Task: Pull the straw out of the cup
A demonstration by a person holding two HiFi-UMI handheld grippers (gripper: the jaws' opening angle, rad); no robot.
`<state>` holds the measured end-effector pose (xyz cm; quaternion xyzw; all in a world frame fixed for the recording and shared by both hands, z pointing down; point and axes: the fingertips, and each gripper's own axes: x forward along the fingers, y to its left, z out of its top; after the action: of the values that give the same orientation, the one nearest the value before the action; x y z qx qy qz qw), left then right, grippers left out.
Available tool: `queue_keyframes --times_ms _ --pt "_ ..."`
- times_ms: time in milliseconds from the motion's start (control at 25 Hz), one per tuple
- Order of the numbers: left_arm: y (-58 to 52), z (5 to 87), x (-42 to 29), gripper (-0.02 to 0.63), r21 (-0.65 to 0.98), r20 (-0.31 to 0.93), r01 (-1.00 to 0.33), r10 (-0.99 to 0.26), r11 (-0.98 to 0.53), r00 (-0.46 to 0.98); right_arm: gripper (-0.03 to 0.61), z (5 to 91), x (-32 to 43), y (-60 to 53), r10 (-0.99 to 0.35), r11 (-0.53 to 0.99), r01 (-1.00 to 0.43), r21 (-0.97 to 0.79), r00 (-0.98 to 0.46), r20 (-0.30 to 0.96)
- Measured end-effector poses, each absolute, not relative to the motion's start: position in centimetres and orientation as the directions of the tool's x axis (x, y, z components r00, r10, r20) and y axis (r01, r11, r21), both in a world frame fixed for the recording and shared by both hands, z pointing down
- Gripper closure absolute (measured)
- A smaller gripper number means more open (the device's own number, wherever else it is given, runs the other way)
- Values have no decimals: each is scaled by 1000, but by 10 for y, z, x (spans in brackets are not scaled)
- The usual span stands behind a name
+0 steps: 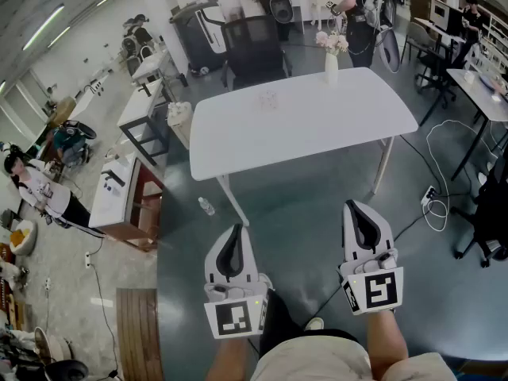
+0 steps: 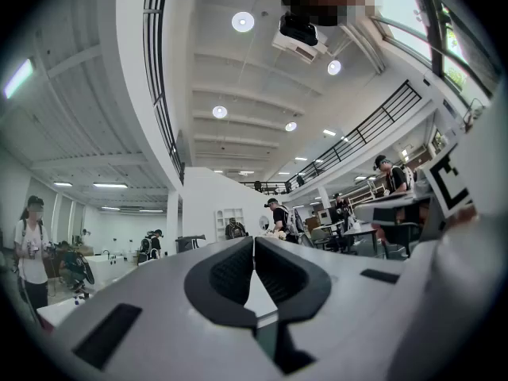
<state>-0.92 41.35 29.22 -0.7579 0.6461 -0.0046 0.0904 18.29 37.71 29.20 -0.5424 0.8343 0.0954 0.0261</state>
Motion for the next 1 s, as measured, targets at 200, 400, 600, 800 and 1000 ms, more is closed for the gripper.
queue_keyframes --times_ms 200,400,600,800,1000 --pt "395 299 -17 607 -132 -96 -979 -981 -157 170 578 301 174 360 -905 392 -913 114 -405 -130" --pt "366 310 -32 607 -118 -68 -981 -984 -157 165 578 309 162 332 -908 394 -916 74 -400 -122" --pt "319 320 -53 607 -99 -44 -982 -985 -160 165 578 315 144 287 -913 390 -918 66 -395 -98" --pt "264 323 -83 607 -75 -30 -984 -986 -160 162 577 317 113 233 -912 400 -915 62 -403 -73" --pt "210 316 -134 607 -46 -37 -988 -988 -146 148 578 306 65 176 -913 399 -914 71 -404 -66"
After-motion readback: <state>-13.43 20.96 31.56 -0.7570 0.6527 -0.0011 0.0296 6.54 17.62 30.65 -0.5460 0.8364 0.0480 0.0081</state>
